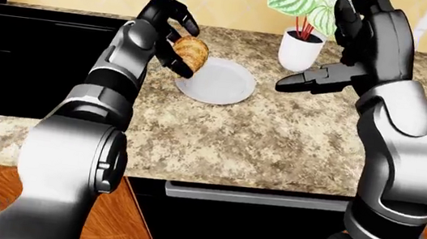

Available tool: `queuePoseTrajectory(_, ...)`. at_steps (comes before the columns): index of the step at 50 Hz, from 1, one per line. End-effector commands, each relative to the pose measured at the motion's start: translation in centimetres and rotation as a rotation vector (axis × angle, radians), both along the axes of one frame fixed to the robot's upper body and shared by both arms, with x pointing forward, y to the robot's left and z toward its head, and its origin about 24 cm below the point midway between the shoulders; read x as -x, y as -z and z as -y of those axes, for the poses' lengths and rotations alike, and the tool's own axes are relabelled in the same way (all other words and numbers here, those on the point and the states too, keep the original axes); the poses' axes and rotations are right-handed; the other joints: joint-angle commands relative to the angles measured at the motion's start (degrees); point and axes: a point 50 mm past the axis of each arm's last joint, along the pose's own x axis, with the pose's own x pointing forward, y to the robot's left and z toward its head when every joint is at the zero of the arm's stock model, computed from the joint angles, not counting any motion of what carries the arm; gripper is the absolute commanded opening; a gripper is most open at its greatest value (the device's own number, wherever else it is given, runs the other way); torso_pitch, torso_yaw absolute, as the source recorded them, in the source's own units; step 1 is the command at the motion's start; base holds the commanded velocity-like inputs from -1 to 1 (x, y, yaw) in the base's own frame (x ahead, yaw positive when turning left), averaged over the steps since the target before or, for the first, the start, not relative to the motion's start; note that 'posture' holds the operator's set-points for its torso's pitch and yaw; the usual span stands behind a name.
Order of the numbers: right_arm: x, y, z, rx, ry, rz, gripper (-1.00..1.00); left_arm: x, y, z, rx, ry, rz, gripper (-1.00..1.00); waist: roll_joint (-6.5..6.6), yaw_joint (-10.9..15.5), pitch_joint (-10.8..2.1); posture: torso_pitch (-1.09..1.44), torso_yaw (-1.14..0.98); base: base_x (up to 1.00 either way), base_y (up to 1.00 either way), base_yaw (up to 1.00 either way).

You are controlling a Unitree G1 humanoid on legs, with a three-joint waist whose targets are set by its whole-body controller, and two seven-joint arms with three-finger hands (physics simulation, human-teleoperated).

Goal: Place the pastries on the plates.

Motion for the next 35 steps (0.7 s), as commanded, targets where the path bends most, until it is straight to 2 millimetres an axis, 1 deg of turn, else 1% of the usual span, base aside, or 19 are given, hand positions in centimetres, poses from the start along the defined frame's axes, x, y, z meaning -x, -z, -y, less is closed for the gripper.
queuePoseTrajectory(1, 0.8, -1.6, 0.1, -0.002, 0.008, 0.083, 1.0, 0.3, -3.3, 0.8, 0.008, 0.023, 0.125, -1.0, -0.02, 0.07, -1.92, 0.0, 0.0, 0.0, 0.0, 0.0)
queuePoseTrajectory(7, 1.6, -2.0, 0.5, -0.006, 0.016, 0.095, 1.0, 0.2, -2.8, 3.1, 0.008, 0.069, 0.123, -1.0, -0.25, 0.11, -1.9, 0.0, 0.0, 0.0, 0.0, 0.0)
queuePoseTrajectory(13, 2.2, -2.6, 1.0, -0.006, 0.026, 0.107, 1.0, 0.3, -2.4, 4.5, -0.009, 0.097, 0.112, -1.0, -0.52, 0.16, -1.88, 0.0, 0.0, 0.0, 0.0, 0.0)
queuePoseTrajectory(24, 2.9, -2.6, 1.4, -0.008, 0.042, 0.111, 1.0, 0.3, -1.3, 5.5, -0.031, 0.099, 0.111, -1.0, -0.83, 0.18, -1.81, 0.0, 0.0, 0.0, 0.0, 0.0)
queuePoseTrajectory(35, 3.5, -2.4, 1.8, -0.013, 0.053, 0.11, 1.0, 0.3, -0.9, 6.0, -0.055, 0.085, 0.141, -0.99, -0.99, 0.25, -1.84, 0.0, 0.0, 0.0, 0.0, 0.0)
